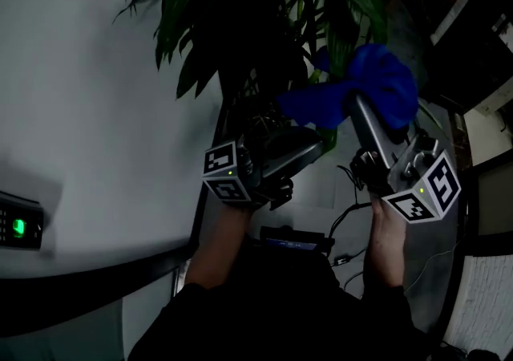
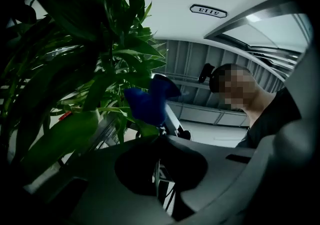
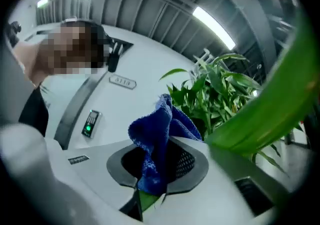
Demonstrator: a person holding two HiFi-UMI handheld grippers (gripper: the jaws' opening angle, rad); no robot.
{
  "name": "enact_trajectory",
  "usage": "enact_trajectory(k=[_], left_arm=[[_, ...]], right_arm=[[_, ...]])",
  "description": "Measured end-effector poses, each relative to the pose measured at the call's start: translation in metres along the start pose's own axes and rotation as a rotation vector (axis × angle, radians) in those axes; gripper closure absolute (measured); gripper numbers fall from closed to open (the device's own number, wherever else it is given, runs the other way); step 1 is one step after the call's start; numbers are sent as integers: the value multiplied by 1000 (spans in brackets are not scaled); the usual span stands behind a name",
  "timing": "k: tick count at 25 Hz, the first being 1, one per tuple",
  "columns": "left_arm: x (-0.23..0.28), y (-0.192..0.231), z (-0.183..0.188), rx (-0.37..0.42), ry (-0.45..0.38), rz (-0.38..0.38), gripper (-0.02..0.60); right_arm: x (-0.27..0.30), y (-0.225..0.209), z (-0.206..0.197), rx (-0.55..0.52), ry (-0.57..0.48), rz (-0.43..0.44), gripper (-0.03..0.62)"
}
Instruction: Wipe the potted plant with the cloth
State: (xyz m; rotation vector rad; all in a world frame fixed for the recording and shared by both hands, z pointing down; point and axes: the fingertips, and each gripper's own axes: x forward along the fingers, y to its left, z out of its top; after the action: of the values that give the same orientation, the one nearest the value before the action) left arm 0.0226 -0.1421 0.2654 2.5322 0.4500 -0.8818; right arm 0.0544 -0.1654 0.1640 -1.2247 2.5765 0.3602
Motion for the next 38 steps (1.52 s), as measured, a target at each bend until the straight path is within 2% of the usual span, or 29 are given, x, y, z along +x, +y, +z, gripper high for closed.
enact_trajectory(k=[2, 4, 8, 12, 16, 20, 22, 28, 32, 38], left_arm=[[0, -2, 2, -2, -7, -2, 575], [-2, -3, 3, -19, -17, 2, 575], [-3, -2, 11, -73, -63, -14, 574], [-7, -12, 11, -139, -73, -44, 565], [-12, -20, 14, -214, -111, -98, 495], [-18, -26, 19, -308, -186, -161, 348], [-24, -28, 23, -342, -219, -176, 320], [-28, -27, 24, -389, -243, -166, 277], [-33, -23, 27, -414, -265, -142, 251], [-37, -27, 37, -418, -285, -153, 218]], right_arm=[[7, 2, -31, 8, 125, -4, 502], [4, 12, -50, 68, 174, 21, 502], [-5, 27, -56, 106, 173, 53, 502], [-9, 34, -56, 108, 164, 37, 502], [-8, 36, -57, 111, 147, 24, 502], [-10, 36, -62, 137, 121, 9, 502], [-11, 40, -65, 140, 108, 1, 502], [-23, 57, -61, 37, 81, -21, 502], [-28, 80, -70, -52, 128, 1, 502], [-28, 108, -90, -65, 177, 26, 502]])
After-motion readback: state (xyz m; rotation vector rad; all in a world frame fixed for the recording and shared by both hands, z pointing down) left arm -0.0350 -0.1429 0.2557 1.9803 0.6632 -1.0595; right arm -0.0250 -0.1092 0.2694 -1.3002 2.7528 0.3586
